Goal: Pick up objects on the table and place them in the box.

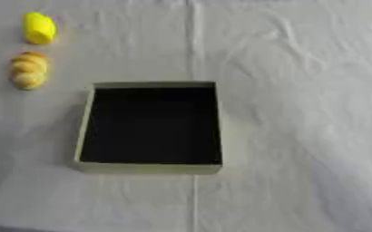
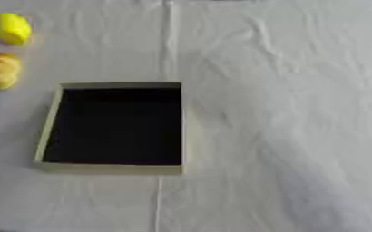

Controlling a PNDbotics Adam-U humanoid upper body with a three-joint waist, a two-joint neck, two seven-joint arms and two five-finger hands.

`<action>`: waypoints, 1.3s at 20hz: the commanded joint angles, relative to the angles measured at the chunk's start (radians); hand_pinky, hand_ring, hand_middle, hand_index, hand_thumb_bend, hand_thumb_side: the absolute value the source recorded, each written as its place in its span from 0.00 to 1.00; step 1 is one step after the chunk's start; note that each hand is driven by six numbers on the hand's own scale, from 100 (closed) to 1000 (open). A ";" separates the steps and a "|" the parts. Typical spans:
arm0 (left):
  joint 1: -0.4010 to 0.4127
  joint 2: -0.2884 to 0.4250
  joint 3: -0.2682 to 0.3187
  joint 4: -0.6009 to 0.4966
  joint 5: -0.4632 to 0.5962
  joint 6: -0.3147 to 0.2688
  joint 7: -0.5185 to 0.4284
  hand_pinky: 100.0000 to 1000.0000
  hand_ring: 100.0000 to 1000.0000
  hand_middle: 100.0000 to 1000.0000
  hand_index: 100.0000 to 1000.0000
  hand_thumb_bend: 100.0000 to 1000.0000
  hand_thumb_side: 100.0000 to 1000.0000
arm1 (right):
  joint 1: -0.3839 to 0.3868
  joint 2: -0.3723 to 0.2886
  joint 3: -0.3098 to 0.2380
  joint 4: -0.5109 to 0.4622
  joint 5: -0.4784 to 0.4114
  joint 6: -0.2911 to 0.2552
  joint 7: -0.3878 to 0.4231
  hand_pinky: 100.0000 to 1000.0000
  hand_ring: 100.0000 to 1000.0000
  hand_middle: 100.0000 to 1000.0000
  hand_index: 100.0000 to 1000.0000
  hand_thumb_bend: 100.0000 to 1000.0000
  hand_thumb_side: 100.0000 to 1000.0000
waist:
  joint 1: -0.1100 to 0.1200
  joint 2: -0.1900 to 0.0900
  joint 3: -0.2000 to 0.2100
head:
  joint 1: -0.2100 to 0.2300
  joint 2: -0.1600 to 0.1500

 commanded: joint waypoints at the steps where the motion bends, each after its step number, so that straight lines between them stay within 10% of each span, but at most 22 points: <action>1: -0.055 0.108 -0.006 0.124 -0.057 0.076 -0.225 0.84 0.87 0.79 0.89 0.55 0.32 | -0.005 -0.034 -0.006 -0.017 0.007 0.002 0.002 0.82 0.77 0.71 0.83 0.00 0.63 | 0.005 -0.023 0.000 | 0.007 0.005; 12: -0.183 0.074 -0.085 0.453 -0.186 0.019 -0.575 0.88 0.86 0.75 0.83 0.63 0.18 | -0.002 -0.026 0.002 -0.017 -0.001 0.008 0.008 0.82 0.77 0.71 0.82 0.00 0.64 | 0.012 -0.022 -0.013 | 0.022 0.013; 26: -0.304 -0.061 -0.194 0.573 -0.248 -0.019 -0.626 0.84 0.81 0.76 0.86 0.54 0.22 | -0.006 -0.009 0.011 -0.017 -0.015 0.011 0.020 0.82 0.77 0.71 0.82 0.00 0.66 | 0.012 -0.017 -0.027 | 0.042 0.017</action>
